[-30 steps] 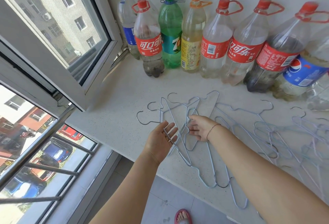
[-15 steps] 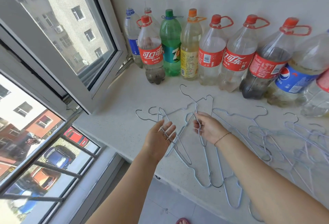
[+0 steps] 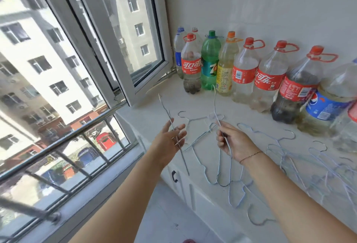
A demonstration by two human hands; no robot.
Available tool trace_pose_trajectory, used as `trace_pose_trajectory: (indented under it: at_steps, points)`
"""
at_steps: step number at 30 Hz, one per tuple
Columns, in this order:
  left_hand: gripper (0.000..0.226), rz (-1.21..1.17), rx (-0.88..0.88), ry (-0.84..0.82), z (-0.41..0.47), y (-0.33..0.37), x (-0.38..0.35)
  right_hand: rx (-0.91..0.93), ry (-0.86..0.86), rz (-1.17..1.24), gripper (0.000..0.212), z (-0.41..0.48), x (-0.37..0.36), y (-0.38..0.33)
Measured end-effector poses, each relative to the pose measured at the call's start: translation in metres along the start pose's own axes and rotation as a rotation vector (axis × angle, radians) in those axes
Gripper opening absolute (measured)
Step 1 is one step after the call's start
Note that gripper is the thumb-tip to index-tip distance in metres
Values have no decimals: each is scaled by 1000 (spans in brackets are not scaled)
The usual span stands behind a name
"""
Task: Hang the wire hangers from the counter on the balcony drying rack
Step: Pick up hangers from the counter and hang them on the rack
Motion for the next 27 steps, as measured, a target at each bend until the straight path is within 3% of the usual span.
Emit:
trace_pose_trajectory:
  at_steps: [6, 18, 27]
  points:
    - [73, 29, -155, 36, -101, 21, 35, -85, -271, -73, 26, -71, -72, 25]
    - [49, -111, -432, 329, -353, 64, 178, -338, -791, -232, 27, -240, -272, 152]
    - [32, -161, -606, 602, -591, 59, 292, -535, -1065, -285, 27, -425, -389, 283]
Point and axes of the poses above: each hand's wrist, its own z-axis towards the middle knuckle, its own x-axis out of the back of the hand, y = z × x, the point moved 9 cm from there along z, towards the middle knuckle, and after that the axes turned 7 degrees about z, right-handed, at the moved point
